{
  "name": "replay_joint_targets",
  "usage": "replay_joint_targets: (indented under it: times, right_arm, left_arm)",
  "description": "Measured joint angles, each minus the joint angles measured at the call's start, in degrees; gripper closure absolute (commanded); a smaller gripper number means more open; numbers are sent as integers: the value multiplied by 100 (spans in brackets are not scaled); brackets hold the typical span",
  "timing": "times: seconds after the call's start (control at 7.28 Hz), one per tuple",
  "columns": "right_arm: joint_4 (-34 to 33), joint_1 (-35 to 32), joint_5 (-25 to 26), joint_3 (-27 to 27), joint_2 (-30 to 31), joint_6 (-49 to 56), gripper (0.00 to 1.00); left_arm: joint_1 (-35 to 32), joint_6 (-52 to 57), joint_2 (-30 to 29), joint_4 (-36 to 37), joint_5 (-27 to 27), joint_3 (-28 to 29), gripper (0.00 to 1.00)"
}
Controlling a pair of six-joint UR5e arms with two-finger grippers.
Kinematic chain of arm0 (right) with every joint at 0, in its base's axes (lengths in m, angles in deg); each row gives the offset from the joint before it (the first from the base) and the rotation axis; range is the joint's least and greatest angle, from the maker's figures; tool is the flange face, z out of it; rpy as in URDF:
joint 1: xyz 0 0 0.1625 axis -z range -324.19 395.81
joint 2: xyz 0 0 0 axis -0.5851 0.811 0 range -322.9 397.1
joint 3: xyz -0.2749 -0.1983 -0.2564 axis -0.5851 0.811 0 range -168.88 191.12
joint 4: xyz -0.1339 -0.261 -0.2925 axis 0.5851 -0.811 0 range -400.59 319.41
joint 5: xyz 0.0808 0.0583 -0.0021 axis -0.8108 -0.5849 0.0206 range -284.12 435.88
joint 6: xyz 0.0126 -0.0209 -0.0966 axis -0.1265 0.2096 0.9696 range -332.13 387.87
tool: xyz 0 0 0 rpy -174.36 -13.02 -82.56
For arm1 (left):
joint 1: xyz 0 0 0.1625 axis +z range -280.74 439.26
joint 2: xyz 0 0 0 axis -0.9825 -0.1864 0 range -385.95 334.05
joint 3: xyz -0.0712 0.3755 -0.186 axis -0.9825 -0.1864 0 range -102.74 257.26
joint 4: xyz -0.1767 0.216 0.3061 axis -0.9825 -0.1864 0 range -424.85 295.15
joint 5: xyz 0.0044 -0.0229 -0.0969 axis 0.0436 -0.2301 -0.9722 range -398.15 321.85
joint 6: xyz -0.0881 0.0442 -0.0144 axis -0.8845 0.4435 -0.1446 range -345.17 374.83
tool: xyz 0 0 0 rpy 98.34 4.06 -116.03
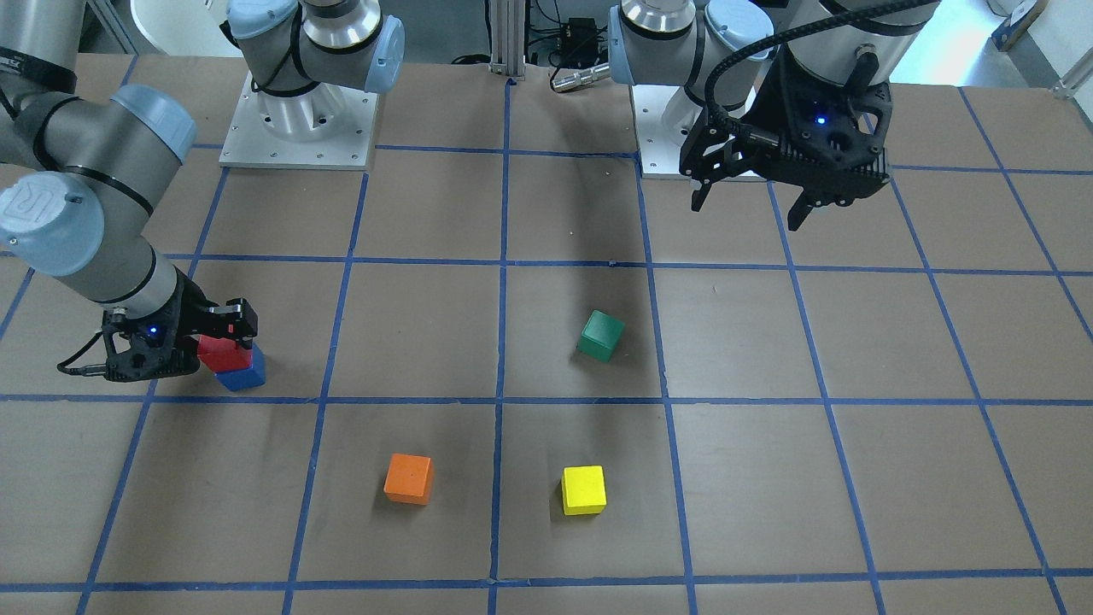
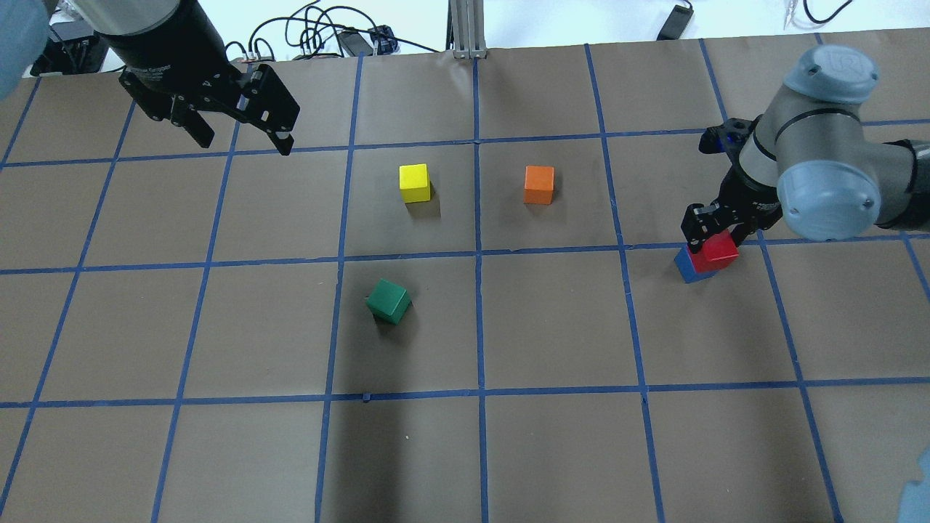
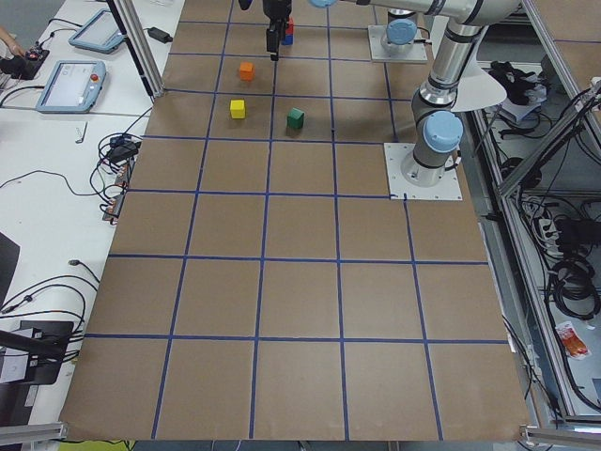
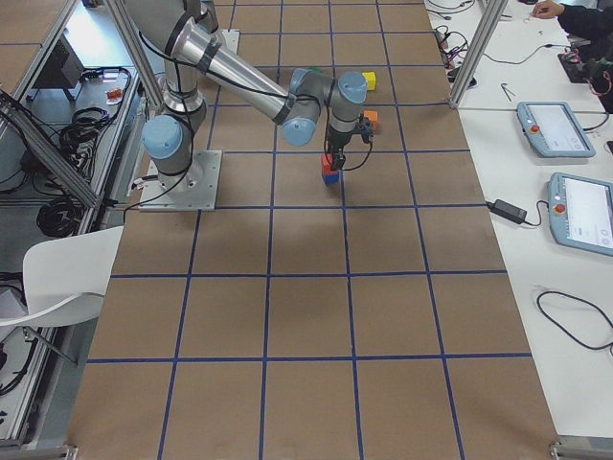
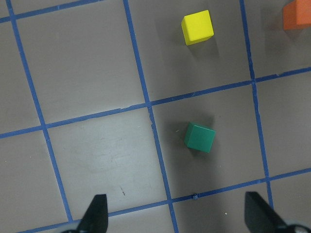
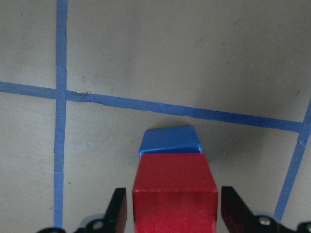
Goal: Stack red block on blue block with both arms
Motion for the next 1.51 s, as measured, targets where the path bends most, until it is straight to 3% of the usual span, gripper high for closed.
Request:
replay_joint_targets:
  times: [0.27, 0.55, 1.1, 1.51]
  right_arm:
    - [-4, -6, 79, 103, 14, -18, 0]
    - [376, -55, 150, 552, 77, -128, 0]
    - [2221, -682, 483, 2105, 149, -1147, 0]
    - [2721, -1000, 513, 2457, 412, -1653, 0]
  left_arm:
    - [0, 0, 0, 0, -1, 3, 0]
    - [0, 0, 0, 0, -4, 6, 0]
    - [0, 0, 0, 0, -3, 3, 0]
    - [0, 0, -2, 0, -4, 3, 0]
